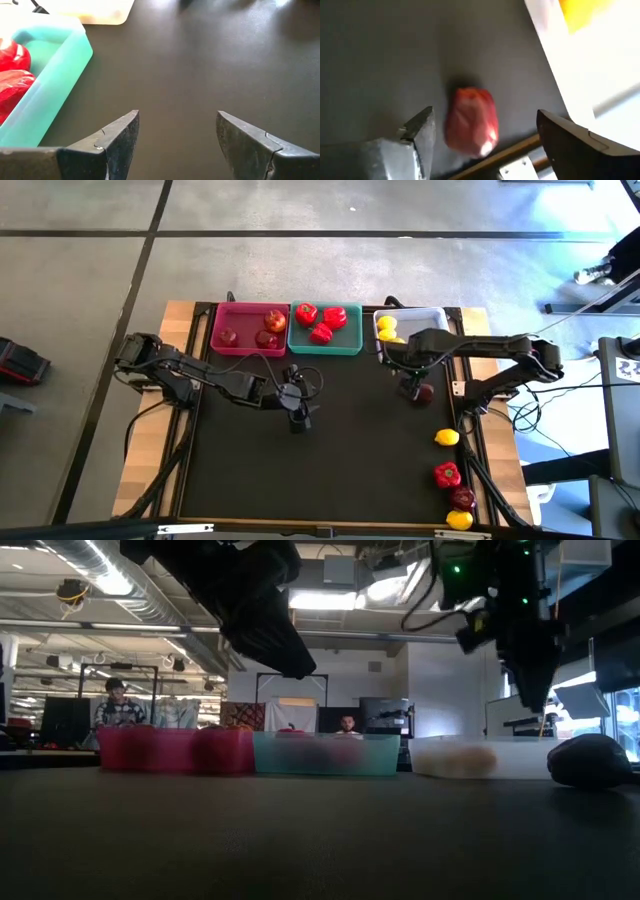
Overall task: Sort produce into baskets
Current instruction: Put the apple into the pink bin
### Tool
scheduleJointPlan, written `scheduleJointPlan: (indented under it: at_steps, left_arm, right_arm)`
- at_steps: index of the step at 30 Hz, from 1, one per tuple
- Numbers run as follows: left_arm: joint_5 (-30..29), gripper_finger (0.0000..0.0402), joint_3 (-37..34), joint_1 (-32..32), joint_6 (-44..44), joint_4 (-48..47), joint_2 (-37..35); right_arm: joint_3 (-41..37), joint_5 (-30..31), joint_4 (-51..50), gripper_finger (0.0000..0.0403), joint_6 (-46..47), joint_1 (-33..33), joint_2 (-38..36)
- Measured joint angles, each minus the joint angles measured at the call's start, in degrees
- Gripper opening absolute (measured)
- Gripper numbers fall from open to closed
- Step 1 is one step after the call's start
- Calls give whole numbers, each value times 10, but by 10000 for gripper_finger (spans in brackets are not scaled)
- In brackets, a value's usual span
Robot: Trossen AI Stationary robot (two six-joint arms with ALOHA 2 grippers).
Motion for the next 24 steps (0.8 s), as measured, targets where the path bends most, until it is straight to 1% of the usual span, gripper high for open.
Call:
scheduleJointPlan:
  at_steps: [5, 8, 10, 17, 24]
  left_arm:
    - [10, 257, 0, 0, 2, -1, 0]
    - [11, 257, 0, 0, 3, 0, 0]
    - [11, 257, 0, 0, 4, -1, 0]
    - [11, 257, 0, 0, 3, -3, 0]
    - [11, 257, 0, 0, 8, -4, 0]
  right_arm:
    - [-24, 1, -56, 316, 25, 18, 0]
    - [-27, -39, -95, 333, 31, 24, 0]
    - [-27, -58, -99, 339, 39, 24, 0]
    - [-27, -54, -125, 336, 29, 24, -4]
    - [-29, -50, -101, 327, 38, 24, -20]
